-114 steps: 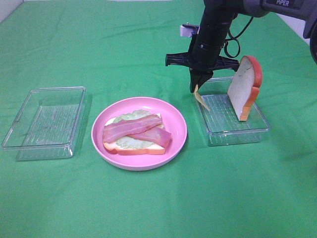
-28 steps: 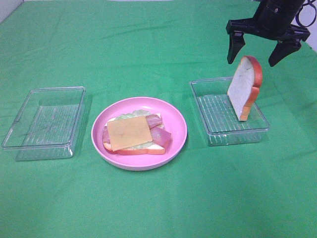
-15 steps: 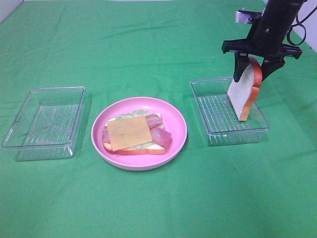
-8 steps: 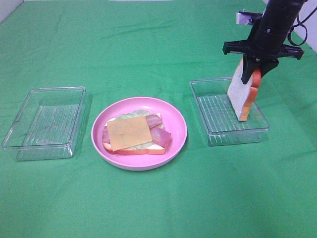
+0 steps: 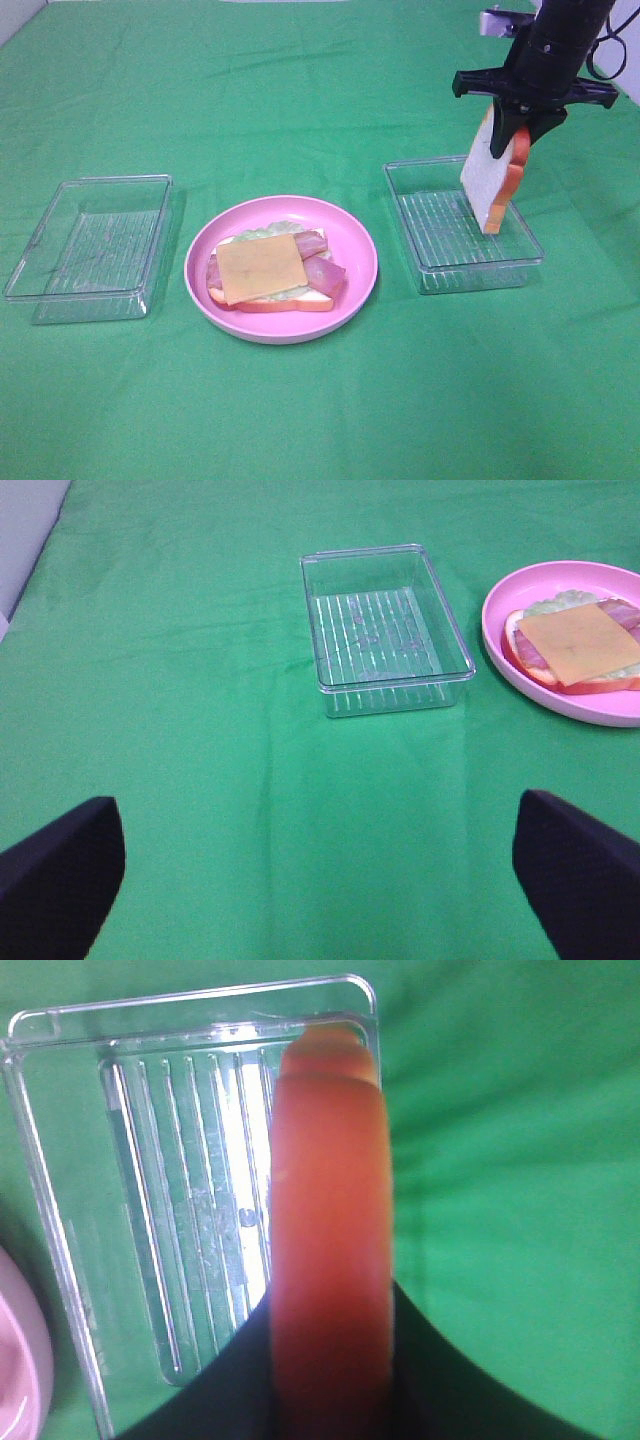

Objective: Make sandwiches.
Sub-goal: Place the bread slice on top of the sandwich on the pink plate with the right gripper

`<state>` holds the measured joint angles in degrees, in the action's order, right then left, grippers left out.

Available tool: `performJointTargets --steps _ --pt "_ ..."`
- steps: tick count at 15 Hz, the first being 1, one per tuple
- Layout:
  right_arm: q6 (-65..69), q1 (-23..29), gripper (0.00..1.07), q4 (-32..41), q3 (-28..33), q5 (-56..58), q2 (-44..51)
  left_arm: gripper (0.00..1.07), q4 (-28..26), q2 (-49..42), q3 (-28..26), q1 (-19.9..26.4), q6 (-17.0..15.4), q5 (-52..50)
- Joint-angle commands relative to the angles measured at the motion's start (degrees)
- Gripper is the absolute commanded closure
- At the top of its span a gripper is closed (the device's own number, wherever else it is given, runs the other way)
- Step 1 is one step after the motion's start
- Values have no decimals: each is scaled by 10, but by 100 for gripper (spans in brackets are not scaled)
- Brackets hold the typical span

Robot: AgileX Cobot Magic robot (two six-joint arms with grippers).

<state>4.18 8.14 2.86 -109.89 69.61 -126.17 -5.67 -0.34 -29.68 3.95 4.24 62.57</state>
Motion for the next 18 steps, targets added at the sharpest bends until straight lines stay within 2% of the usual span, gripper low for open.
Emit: performJointTargets --steps 1,7,9,12,13,15,16,18 --pt "5 -1 107 3 -30 54 18 6 -6 -8 1 -3 -5 -8" --pt "-4 -1 107 67 -41 67 115 6 -6 -8 1 -3 -5 -8" --pt "-23 -1 107 127 -10 67 159 6 -6 -8 1 -3 -5 -8" --pt "-100 -1 107 270 123 4 235 6 -7 -8 1 -3 -5 -8" --pt "-161 -1 107 380 214 -43 272 6 -7 -8 1 -3 -5 -8" --pt "-228 -1 107 494 307 -86 292 6 -8 -8 1 -3 -5 -8" --pt "-242 1 107 537 344 -89 290 6 -8 -8 1 -3 -5 -8" --pt "-273 21 107 567 381 -110 289 6 -8 -8 1 -3 -5 -8"
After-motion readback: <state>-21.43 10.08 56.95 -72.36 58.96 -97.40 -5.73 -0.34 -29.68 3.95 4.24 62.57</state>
